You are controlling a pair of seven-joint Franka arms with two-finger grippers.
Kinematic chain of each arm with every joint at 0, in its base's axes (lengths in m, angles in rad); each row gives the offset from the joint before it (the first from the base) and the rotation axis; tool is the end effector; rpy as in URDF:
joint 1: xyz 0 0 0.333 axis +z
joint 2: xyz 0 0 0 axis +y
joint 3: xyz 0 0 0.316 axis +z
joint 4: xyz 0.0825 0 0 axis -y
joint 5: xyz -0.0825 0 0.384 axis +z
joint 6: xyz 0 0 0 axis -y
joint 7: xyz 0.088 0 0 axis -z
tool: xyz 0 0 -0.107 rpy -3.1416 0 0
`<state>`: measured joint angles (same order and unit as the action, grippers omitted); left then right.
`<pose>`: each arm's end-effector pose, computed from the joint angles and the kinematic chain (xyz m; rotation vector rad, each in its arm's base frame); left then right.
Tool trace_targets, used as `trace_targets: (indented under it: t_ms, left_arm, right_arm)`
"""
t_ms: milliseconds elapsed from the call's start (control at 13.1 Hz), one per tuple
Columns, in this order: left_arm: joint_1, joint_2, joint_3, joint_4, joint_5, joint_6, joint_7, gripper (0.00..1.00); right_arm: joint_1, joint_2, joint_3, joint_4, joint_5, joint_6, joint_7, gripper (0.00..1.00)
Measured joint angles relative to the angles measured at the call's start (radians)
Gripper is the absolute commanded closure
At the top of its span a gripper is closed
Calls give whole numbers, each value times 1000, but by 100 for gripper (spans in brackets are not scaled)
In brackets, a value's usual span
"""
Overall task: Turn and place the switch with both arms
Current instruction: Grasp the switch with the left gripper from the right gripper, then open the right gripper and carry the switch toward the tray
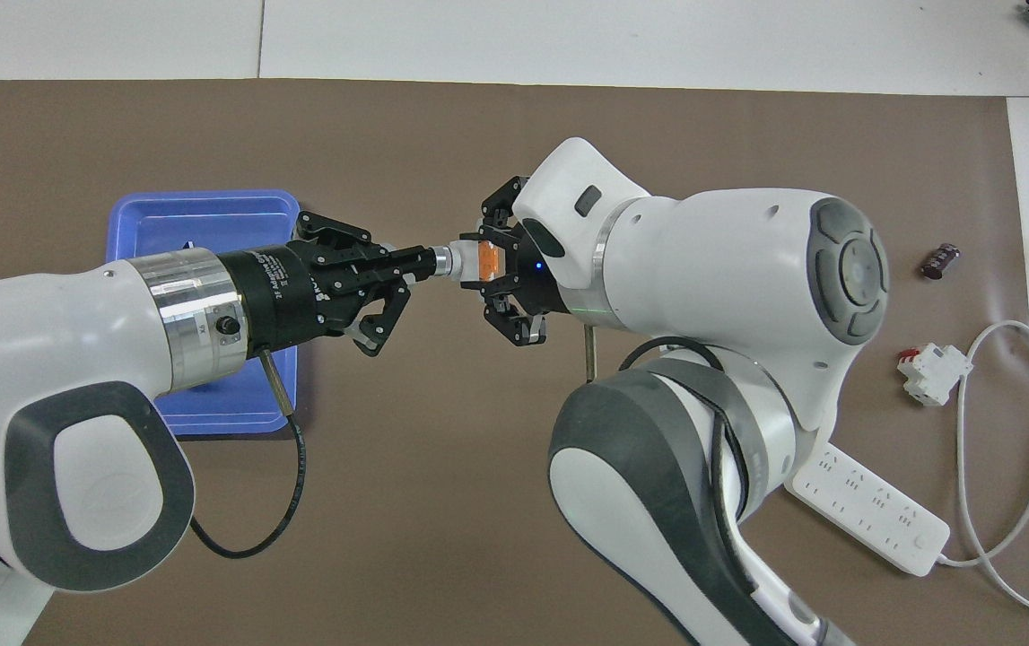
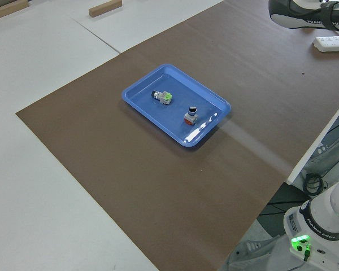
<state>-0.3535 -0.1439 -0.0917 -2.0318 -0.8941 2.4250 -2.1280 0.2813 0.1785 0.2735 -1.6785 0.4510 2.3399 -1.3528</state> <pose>0.5011 -0.2453 0.5703 1.0553 2.1141 -0.7130 0.5606 0.3399 0.5520 -1.8881 -2.0537 -0.8806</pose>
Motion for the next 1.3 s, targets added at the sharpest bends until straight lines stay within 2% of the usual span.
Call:
trace_targets:
  t_ms: [305, 686, 762, 839, 1067, 1296]
  left_arm:
    - [0, -1, 0, 0, 10, 0, -173, 100]
    - [0, -2, -2, 2, 53, 0, -207, 100]
    - [0, -2, -2, 2, 55, 0, -207, 100]
    - [0, -2, -2, 4, 58, 0, -207, 100]
    - [7, -1, 9, 5, 95, 22, -209, 100]
    - [9, 1, 17, 8, 196, 47, -210, 100]
  right_arm:
    - [0, 1, 0, 0, 0, 1, 0, 100]
    - [1, 4, 3, -2, 1, 7, 0, 100]
    - [1, 4, 4, -2, 1, 9, 0, 37]
    - [2, 4, 4, -2, 1, 13, 0, 0]
    - [1, 3, 3, -6, 1, 22, 1, 0]
    - [1, -1, 3, -15, 1, 20, 2, 0]
